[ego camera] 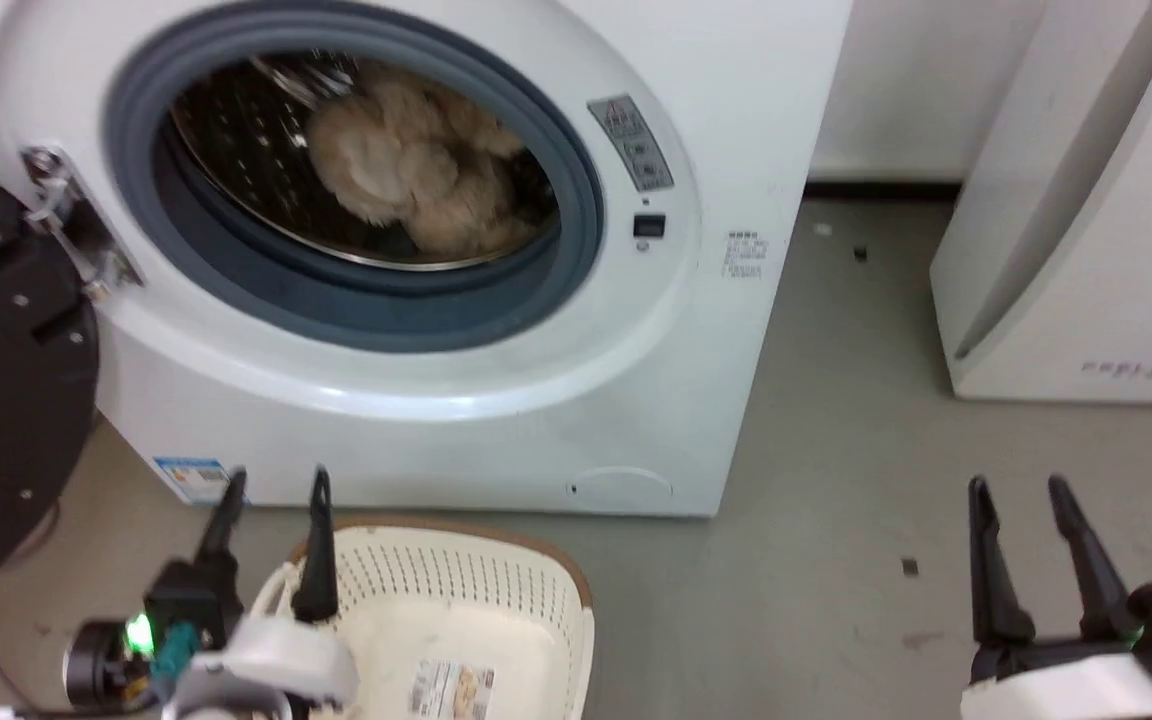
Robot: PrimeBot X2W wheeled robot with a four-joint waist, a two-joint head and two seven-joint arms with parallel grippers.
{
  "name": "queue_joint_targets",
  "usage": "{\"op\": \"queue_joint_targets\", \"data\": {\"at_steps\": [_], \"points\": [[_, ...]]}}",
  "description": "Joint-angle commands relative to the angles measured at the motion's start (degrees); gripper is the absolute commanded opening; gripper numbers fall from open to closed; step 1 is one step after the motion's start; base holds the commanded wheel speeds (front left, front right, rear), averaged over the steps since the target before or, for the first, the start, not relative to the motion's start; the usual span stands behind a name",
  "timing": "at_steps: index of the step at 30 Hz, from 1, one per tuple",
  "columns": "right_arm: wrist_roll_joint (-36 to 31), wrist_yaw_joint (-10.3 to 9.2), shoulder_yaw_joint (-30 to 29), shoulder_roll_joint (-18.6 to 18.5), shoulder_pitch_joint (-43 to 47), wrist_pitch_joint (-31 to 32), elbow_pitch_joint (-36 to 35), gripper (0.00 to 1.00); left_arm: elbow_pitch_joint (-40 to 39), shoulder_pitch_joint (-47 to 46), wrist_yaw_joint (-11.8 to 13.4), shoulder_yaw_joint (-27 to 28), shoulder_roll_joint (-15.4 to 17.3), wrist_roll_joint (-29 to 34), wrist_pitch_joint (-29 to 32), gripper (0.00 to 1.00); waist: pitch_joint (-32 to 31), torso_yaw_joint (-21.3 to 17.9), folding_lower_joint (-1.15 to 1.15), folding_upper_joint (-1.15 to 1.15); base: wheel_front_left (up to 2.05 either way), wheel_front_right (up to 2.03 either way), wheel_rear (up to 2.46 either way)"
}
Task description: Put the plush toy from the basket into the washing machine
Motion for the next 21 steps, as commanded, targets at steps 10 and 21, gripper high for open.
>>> {"op": "queue_joint_targets", "data": {"at_steps": [10, 21], "points": [[0.3, 0.03, -0.5, -0.1, 4.2, -0.3, 0.3, 1.0, -2.9, 7.0, -0.3, -2.1, -0.6, 0.5, -0.2, 1.0, -5.1, 0.7, 0.01, 0.0, 0.0, 0.0, 0.0], [-0.6, -0.01, -0.2, 0.0, 3.2, 0.9, 0.1, 0.0, -3.4, 6.5, -0.2, -2.3, -0.6, 0.2, 1.0, 0.0, -5.1, 0.5, 0.01, 0.0, 0.0, 0.0, 0.0]]}}
